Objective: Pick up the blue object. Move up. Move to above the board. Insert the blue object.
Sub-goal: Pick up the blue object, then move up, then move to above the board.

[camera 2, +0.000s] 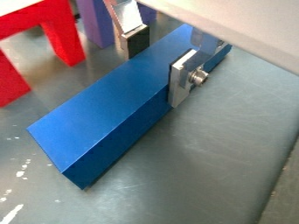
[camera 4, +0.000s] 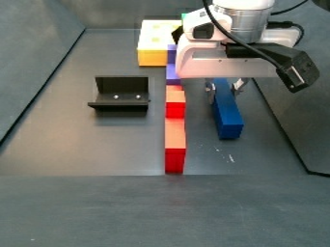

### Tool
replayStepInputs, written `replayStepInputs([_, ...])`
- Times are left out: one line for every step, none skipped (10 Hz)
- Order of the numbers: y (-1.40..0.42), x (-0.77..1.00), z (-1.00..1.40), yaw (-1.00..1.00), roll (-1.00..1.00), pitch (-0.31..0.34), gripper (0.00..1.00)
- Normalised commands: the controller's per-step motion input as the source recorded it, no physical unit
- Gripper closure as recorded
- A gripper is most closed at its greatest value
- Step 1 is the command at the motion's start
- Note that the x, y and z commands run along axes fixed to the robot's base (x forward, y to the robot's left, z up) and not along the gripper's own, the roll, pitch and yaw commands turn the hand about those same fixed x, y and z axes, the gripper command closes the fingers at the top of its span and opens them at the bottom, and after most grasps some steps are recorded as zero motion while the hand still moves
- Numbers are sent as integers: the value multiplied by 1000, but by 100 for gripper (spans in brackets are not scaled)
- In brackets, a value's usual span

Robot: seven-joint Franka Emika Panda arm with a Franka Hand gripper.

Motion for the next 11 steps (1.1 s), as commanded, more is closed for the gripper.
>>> replayStepInputs([0, 0, 0, 0, 0, 0, 100])
replayStepInputs([0, 0, 0, 0, 0, 0, 100])
replayStepInputs([0, 0, 0, 0, 0, 0, 100])
replayStepInputs([0, 0, 0, 0, 0, 0, 100])
replayStepInputs([0, 0, 0, 0, 0, 0, 100])
replayStepInputs([0, 0, 0, 0, 0, 0, 100])
replayStepInputs([0, 0, 833, 0, 0, 0, 100])
replayStepInputs([-11, 45, 851, -7, 2, -11, 100])
replayStepInputs([-18, -15, 641, -5, -4, 45, 100])
replayStepInputs([-6, 3, 341, -1, 5, 31, 100])
replayStepInputs([0, 0, 1400, 0, 0, 0, 100])
